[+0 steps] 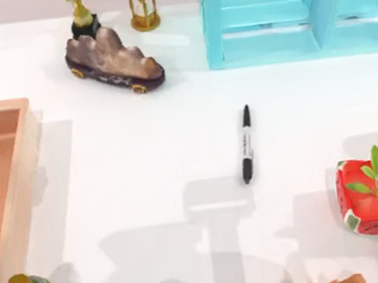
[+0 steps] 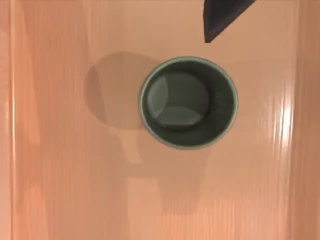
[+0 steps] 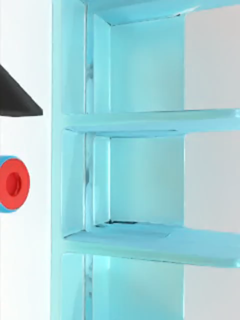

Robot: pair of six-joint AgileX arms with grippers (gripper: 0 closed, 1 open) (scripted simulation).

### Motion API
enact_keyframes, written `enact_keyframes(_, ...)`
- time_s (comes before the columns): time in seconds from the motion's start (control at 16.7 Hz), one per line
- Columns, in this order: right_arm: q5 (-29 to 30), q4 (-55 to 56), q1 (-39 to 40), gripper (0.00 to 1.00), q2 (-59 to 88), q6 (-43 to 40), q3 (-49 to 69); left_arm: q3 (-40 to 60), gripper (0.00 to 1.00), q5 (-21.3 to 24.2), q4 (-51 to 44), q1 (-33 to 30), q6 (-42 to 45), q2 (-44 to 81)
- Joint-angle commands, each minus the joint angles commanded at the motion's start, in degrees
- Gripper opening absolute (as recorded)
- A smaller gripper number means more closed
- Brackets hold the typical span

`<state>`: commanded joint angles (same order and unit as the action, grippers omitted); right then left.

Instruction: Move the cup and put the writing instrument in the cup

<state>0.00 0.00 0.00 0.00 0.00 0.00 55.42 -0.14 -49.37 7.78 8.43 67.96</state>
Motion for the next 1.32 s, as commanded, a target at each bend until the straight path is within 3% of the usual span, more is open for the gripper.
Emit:
enact_keyframes(0.3,0.0,0.0,0.0,1.0,0.0,0.0,0.0,18.31,1.0,0.05,-15.89,2.37,2.89,21.37)
enact_keyframes(0.6,0.0,0.0,0.0,1.0,0.0,0.0,0.0,28.59,1.0,0.03,-23.82,3.66,4.43,32.49)
enact_keyframes(1.02,0.0,0.0,0.0,1.0,0.0,0.0,0.0,28.17,1.0,0.02,-23.19,3.52,4.42,33.18)
enact_keyframes(1.32,0.0,0.0,0.0,1.0,0.0,0.0,0.0,19.29,1.0,0.04,-11.17,3.75,4.6,35.79)
